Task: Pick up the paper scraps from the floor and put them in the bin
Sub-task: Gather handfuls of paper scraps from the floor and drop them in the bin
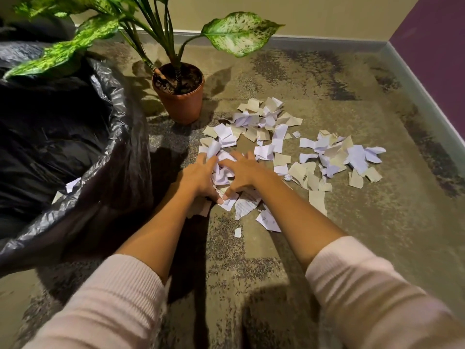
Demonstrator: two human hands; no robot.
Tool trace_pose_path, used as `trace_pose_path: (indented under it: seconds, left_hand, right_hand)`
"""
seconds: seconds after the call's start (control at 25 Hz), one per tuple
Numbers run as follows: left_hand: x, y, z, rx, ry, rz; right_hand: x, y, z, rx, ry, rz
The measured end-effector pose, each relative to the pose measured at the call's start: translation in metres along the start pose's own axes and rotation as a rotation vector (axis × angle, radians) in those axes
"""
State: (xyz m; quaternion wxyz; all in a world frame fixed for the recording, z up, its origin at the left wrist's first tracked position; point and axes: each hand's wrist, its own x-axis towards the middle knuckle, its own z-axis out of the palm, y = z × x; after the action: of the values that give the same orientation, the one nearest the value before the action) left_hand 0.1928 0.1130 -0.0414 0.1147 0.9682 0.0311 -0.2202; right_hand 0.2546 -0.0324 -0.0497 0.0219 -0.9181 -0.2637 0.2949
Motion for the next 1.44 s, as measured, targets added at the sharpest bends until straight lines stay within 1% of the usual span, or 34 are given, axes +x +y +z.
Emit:
trace_pose_path:
  seconds: [0.12, 0.24, 0.44, 0.56, 0.64, 0.68, 0.76, 0.88, 1.0, 1.08, 1.2, 1.28, 1.36, 1.44]
  left_hand:
    - [-0.016, 0.013, 0.008, 0.026, 0.0, 0.03]
    - [-0.036, 0.027, 0.021, 0.047, 0.034, 0.09]
    - [-0.068, 0.041, 0.03, 0.108, 0.033, 0.176]
    - [-0.087, 0.039, 0.033, 0.168, 0.142, 0.215]
    - [-0.096, 0.032, 0.034, 0.095, 0.178, 0.206]
    - [-0.1, 0.029, 0.034, 0.038, 0.169, 0.19]
    - [-0.103, 0.023, 0.036, -0.055, 0.11, 0.141]
    - [-0.101, 0.022, 0.04, -0.143, -0.028, 0.069]
    - [-0.093, 0.025, 0.044, -0.148, -0.072, -0.008]
    - [-0.087, 0.028, 0.046, -0.137, -0.036, -0.022]
    - [-0.078, 0.034, 0.049, -0.148, 0.021, -0.002]
    - [-0.071, 0.039, 0.052, -0.135, 0.035, 0.04]
    - [-0.065, 0.044, 0.054, -0.13, 0.048, 0.096]
    - [-0.06, 0.05, 0.055, -0.126, 0.048, 0.145]
  right_hand:
    - [-0.023, 0.004, 0.009, -0.019, -0.001, -0.006]
    - [-0.052, 0.008, 0.019, -0.03, -0.02, 0.013]
    - [-0.097, 0.03, 0.039, -0.053, -0.028, 0.036]
    - [-0.121, 0.049, 0.045, -0.04, 0.064, 0.025]
    - [-0.132, 0.061, 0.045, -0.012, 0.155, 0.026]
    - [-0.136, 0.066, 0.045, -0.005, 0.184, 0.04]
    - [-0.141, 0.073, 0.045, 0.019, 0.181, 0.106]
    - [-0.142, 0.079, 0.046, 0.075, 0.105, 0.217]
    - [-0.138, 0.079, 0.051, 0.137, 0.023, 0.253]
    - [-0.134, 0.075, 0.055, 0.129, -0.005, 0.248]
    - [-0.124, 0.063, 0.058, 0.101, 0.03, 0.181]
    - [-0.115, 0.054, 0.059, 0.125, 0.056, 0.125]
    - [-0.108, 0.046, 0.06, 0.198, 0.078, 0.089]
    - [-0.103, 0.039, 0.062, 0.23, 0.128, 0.062]
